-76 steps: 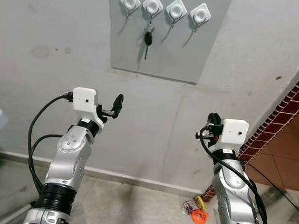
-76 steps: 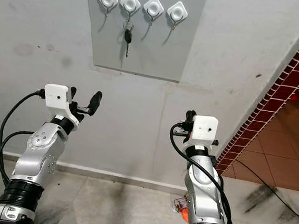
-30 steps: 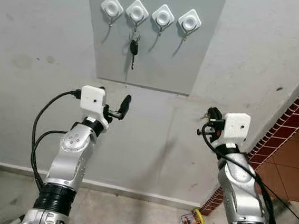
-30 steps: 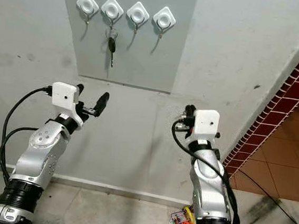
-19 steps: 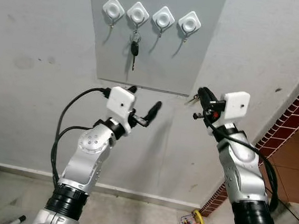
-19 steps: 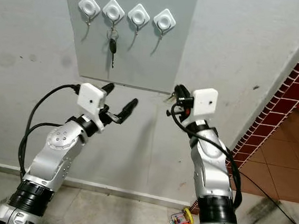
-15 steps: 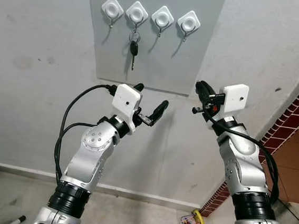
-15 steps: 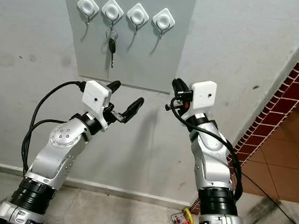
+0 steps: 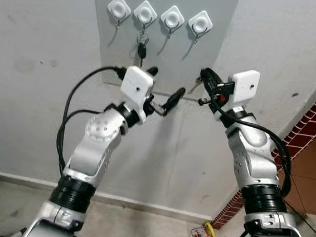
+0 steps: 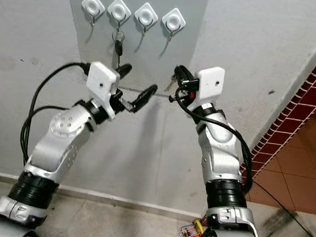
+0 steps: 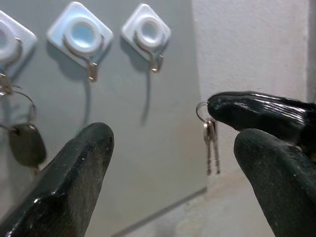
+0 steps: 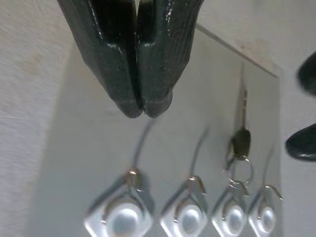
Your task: Hang keys on a hook
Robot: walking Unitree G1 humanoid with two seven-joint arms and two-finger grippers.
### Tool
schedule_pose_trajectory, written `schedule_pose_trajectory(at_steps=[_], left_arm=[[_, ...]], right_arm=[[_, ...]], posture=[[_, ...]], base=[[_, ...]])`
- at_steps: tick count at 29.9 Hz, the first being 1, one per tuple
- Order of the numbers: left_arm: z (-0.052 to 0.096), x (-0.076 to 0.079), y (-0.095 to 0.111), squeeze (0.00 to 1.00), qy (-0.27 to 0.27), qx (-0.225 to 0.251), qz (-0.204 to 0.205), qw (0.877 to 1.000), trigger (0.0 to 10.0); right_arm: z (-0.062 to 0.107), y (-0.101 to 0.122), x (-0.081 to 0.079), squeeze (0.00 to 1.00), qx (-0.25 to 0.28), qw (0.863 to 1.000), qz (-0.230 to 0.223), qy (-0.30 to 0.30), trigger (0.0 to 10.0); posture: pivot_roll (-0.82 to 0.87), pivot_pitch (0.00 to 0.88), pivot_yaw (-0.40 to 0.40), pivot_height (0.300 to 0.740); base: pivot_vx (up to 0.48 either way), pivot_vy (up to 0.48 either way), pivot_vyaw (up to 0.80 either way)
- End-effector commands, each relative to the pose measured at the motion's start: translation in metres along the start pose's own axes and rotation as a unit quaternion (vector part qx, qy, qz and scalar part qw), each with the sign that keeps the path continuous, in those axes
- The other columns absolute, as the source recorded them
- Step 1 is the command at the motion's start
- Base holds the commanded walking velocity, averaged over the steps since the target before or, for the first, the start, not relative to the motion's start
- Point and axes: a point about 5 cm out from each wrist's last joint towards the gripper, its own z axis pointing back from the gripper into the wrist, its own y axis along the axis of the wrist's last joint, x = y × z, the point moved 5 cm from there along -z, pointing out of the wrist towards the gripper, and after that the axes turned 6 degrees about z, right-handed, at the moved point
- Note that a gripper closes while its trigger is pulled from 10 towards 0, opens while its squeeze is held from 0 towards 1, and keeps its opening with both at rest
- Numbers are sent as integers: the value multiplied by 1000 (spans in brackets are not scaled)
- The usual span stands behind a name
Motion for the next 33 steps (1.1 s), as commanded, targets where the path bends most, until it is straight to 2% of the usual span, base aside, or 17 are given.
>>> schedule_pose_trajectory(at_steps=[1,11,23,29,33], left_arm=[[-4,-5,6,0,3,4,-9,1000,10000],[-14,5,17,0,-28,18,-3,999,10000],[-14,5,18,0,-29,20,-1,999,10000],[-14,3,18,0,-25,19,4,999,10000],[-14,3,18,0,-24,19,6,1000,10000]], right_arm=[[-10,15,-1,0,26,1000,6,7,10000],[-26,41,1,0,64,998,6,13,10000],[-34,50,-3,0,80,996,-4,33,10000],[-35,55,-4,0,92,994,-33,42,10000],[-30,54,-7,0,98,989,-86,64,10000]], posture=[[-17,0,-19,740],[-21,2,-17,740],[-14,12,-22,740],[-13,20,-21,740],[-15,24,-20,740]], base=[[0,0,0],[0,0,0],[0,0,0],[0,0,0],[0,0,0]])
